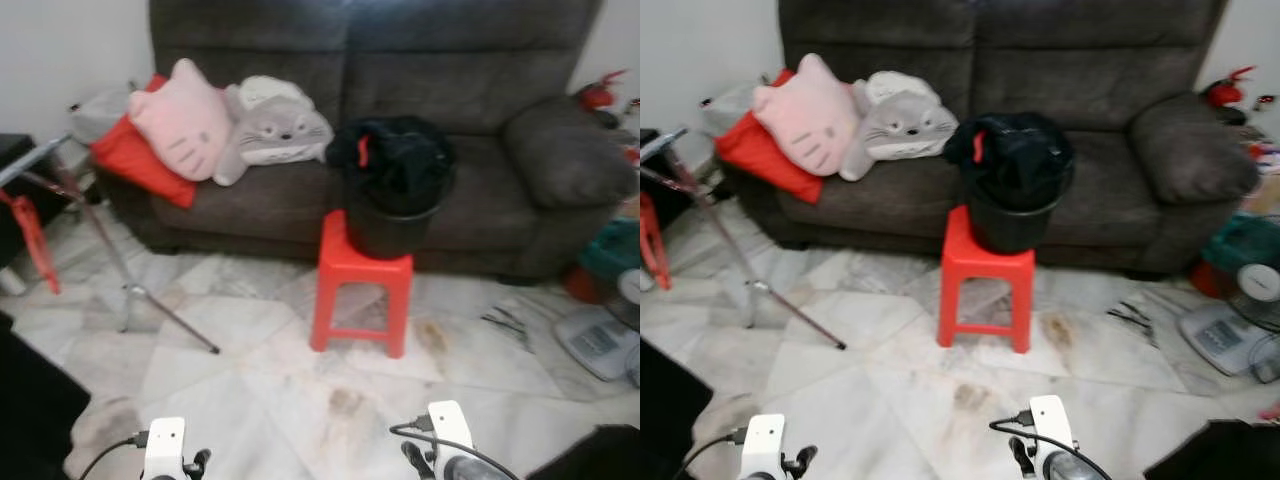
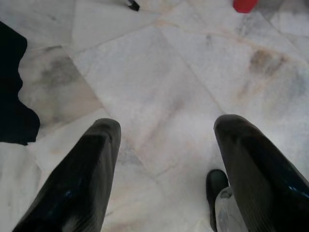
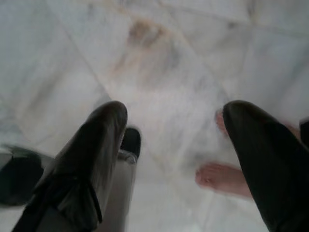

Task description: Hang hanger

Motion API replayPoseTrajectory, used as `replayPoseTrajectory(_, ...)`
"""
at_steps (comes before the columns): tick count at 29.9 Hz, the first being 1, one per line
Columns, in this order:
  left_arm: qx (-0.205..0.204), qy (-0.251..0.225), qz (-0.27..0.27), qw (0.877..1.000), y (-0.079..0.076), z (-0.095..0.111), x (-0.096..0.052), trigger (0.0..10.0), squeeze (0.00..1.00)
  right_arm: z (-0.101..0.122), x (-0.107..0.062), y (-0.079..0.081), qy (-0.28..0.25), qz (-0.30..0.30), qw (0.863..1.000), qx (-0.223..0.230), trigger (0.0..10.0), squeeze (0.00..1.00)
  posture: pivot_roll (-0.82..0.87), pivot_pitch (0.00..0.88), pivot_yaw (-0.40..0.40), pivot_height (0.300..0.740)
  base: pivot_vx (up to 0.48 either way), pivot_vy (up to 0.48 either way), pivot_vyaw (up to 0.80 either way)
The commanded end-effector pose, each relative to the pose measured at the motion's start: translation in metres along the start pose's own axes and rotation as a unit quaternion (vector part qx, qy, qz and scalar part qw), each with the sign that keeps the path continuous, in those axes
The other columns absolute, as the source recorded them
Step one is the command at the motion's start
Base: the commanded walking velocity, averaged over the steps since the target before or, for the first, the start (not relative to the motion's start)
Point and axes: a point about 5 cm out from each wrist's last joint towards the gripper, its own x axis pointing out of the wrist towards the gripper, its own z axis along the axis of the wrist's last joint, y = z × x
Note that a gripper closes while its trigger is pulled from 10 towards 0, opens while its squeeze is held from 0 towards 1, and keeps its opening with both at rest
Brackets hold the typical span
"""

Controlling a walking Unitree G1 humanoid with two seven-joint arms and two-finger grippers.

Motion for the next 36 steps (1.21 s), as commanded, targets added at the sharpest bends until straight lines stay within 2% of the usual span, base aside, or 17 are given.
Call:
replayPoseTrajectory(1,-0.004,-0.002,0.001,1.0,0.0034,0.0002,-0.0004,10.0,0.0,0.0025,0.001,0.0052,-0.011,0.003,1.0,0.014,10.0,0.0,-0.11,0.0,0.063,0.74,0.0,0.0,0.0)
replayPoseTrajectory(4,-0.009,-0.002,0.001,1.0,0.0034,0.0,-0.0005,10.0,0.0,0.003,0.0009,0.0051,-0.014,0.002,1.0,0.018,10.0,0.0,-0.11,0.0,0.063,0.74,0.0,0.0,0.0)
replayPoseTrajectory(28,-0.009,0.003,-0.004,1.0,0.0015,-0.0011,-0.0003,10.0,0.0,0.0052,0.001,0.005,-0.023,-0.002,1.0,0.022,10.0,0.0,-0.12,0.0,0.064,0.74,0.321,0.0,0.0)
replayPoseTrajectory(36,-0.01,0.008,-0.004,1.0,0.0007,-0.0048,-0.0013,10.0,0.0,0.0062,0.001,0.0046,-0.024,0.0,1.0,0.006,10.0,0.0,-0.12,0.0,0.064,0.74,0.337,0.0,0.0)
